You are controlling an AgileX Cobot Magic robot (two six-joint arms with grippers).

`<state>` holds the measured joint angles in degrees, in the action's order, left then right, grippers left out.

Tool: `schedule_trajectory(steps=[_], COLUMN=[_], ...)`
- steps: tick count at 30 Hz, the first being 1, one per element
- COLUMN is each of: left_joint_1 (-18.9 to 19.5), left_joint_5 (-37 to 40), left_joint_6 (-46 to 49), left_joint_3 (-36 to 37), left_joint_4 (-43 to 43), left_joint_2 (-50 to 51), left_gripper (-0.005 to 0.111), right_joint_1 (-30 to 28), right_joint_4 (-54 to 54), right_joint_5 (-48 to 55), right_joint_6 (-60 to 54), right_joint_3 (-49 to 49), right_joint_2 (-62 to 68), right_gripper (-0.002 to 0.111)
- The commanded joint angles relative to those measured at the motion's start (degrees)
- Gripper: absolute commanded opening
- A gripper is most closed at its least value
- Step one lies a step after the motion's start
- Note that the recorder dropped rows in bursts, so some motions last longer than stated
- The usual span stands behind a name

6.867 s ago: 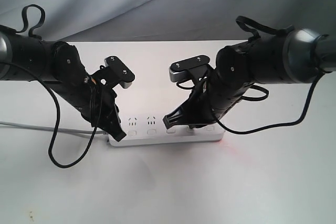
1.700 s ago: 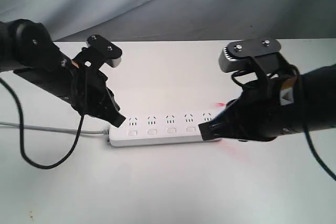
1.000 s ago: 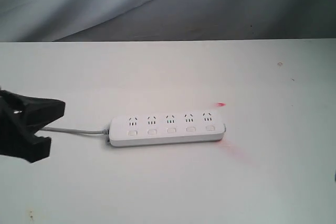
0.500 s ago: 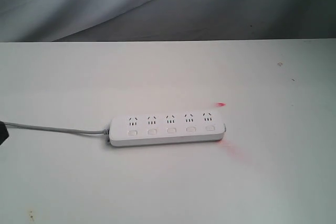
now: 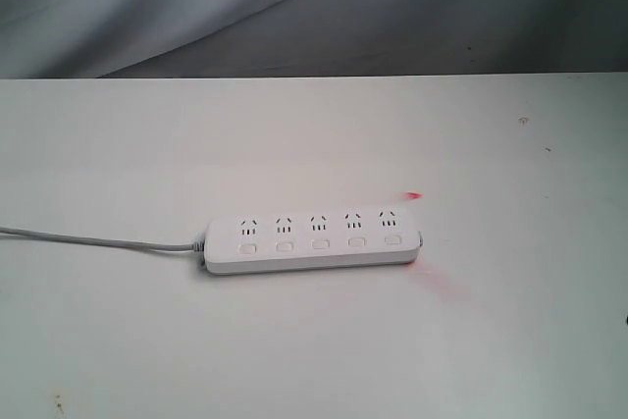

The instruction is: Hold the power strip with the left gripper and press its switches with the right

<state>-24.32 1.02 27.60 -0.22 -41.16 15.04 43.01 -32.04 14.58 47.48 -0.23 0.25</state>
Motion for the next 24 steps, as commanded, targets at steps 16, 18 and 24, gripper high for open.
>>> schedule_trajectory(steps=[16,18,24], left_joint_1=[-0.34,-0.34,-0.34], left_joint_5=[2.24,2.24,2.24], left_joint_6=[-0.51,-0.51,-0.51], left_joint_3=[0.22,0.22,0.22], left_joint_4=[-0.51,-0.51,-0.51], left_joint_2=[-0.35,-0.35,-0.35], left_gripper=[0.0,0.0,0.0], right_joint_1=[-0.24,-0.24,-0.24], right_joint_4=[4.28,4.28,4.28], right_joint_5=[-0.2,-0.2,-0.2], right_joint_6=[-0.07,-0.07,-0.07], right_joint_3=[0.23,0.23,0.23], right_joint_2=[-0.25,-0.25,-0.25], right_gripper=[0.0,0.0,0.0])
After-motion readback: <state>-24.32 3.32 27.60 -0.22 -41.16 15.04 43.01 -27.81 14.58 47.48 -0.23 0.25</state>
